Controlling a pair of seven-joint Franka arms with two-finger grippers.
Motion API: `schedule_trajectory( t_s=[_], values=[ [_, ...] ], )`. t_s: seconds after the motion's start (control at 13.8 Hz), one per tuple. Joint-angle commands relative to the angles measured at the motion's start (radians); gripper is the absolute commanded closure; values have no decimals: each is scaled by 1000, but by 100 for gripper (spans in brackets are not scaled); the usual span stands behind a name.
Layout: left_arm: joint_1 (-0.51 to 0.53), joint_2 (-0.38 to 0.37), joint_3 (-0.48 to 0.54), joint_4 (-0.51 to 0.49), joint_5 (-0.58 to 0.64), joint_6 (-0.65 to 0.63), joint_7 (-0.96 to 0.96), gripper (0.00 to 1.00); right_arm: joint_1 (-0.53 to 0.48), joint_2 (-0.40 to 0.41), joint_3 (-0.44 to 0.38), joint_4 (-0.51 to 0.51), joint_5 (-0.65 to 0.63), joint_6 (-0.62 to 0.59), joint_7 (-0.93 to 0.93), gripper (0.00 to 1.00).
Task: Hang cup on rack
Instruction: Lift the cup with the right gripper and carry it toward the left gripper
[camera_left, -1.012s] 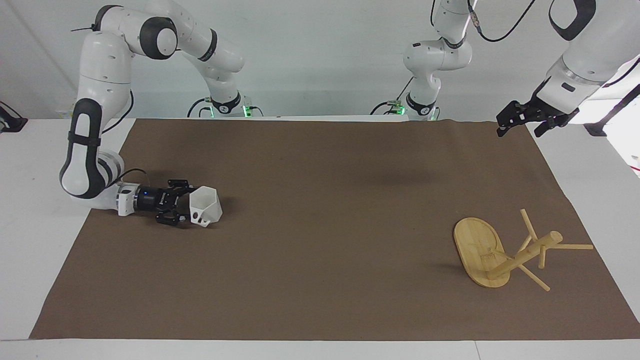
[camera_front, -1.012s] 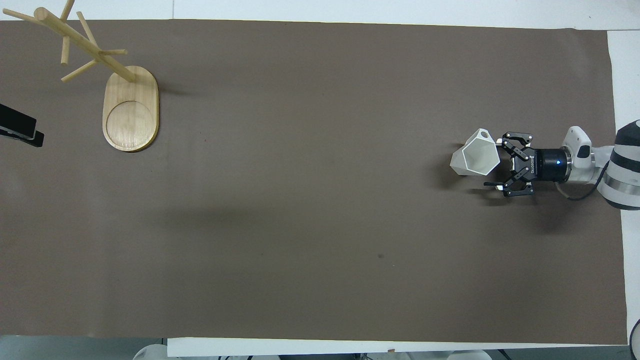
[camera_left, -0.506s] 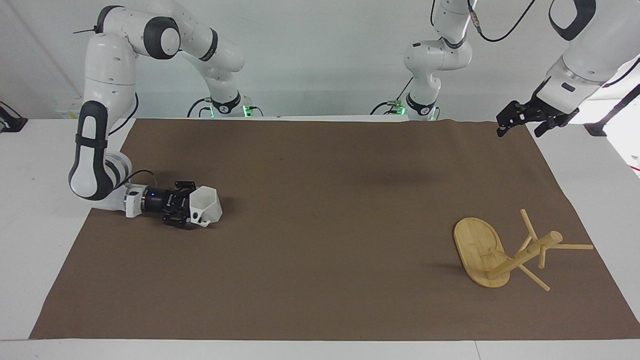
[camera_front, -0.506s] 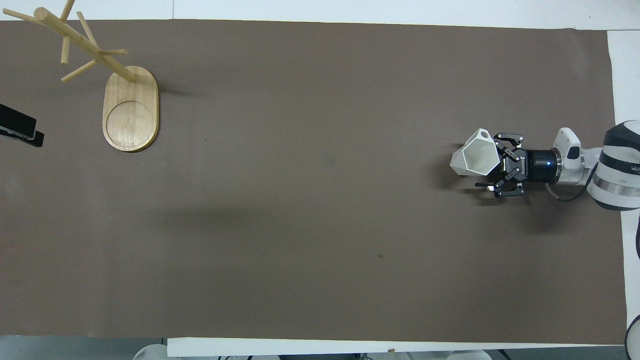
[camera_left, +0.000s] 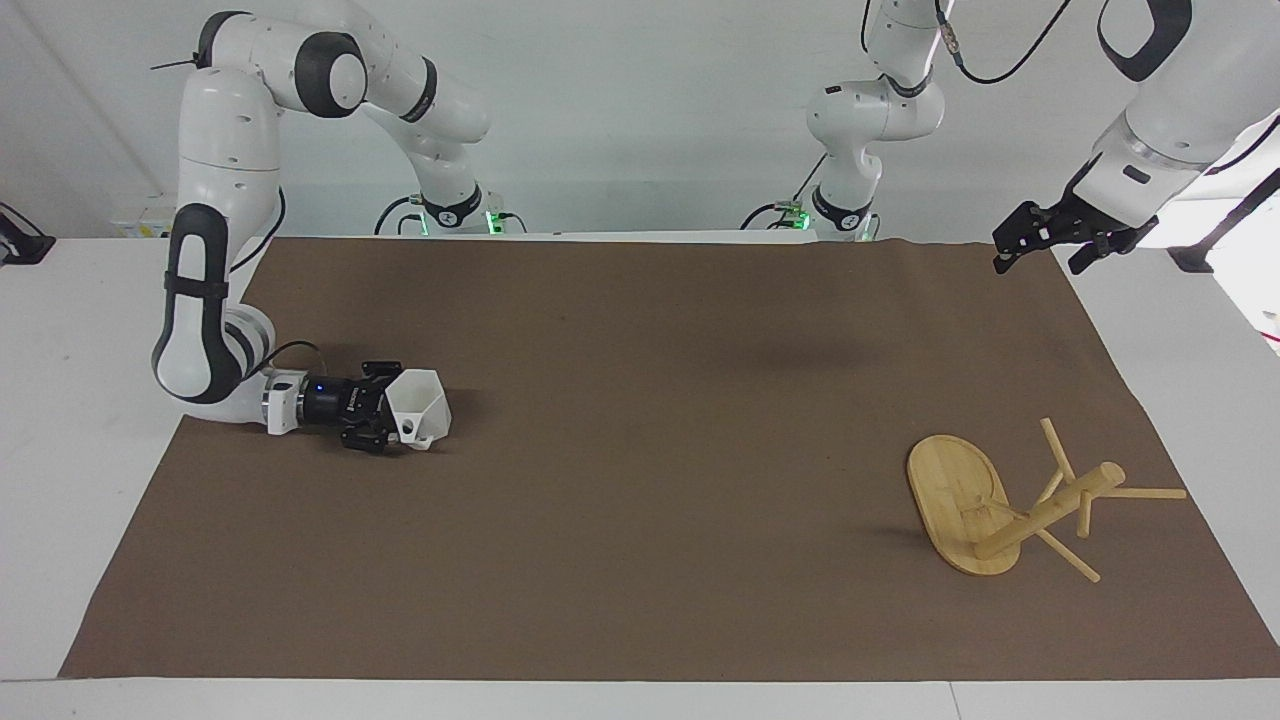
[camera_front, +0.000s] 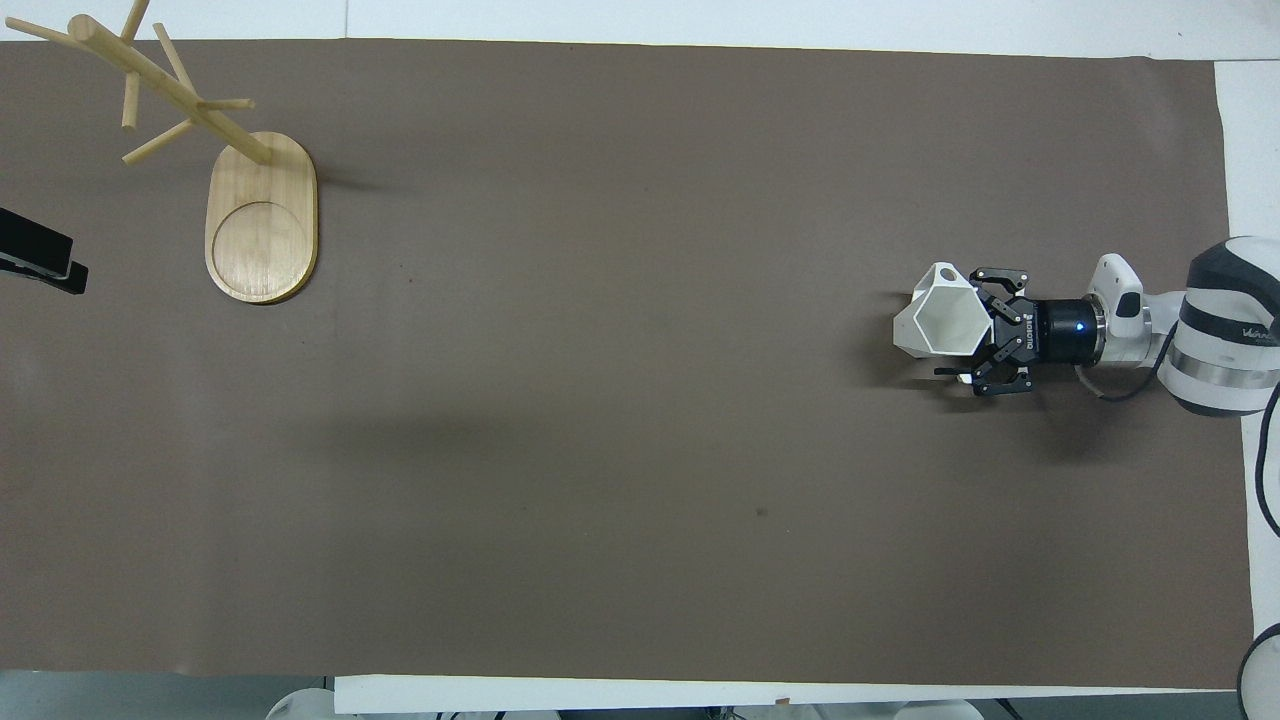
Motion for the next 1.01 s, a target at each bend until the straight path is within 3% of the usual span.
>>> schedule_trajectory(
  t_s=[0.0, 0.07, 0.14, 0.43, 0.65, 0.94],
  values=[
    [5, -17, 0, -20, -4, -5, 4, 0, 14, -27, 0, -33, 41, 27, -35, 56],
    [5, -17, 0, -20, -4, -5, 4, 0, 15, -27, 0, -31, 41, 28, -34, 74],
    [5, -17, 0, -20, -4, -5, 4, 0, 17, -28, 0, -30, 41, 33, -29, 84],
    [5, -17, 0, -20, -4, -5, 4, 0, 151, -103, 6, -25, 67, 80, 67, 84],
    [5, -15, 0, -20, -4, -5, 4, 0, 332, -175, 9, -24, 234, 198, 197, 84],
    [5, -17, 0, -20, -3, -5, 4, 0, 599, -208, 9, -5, 542, 379, 314, 84]
  ],
)
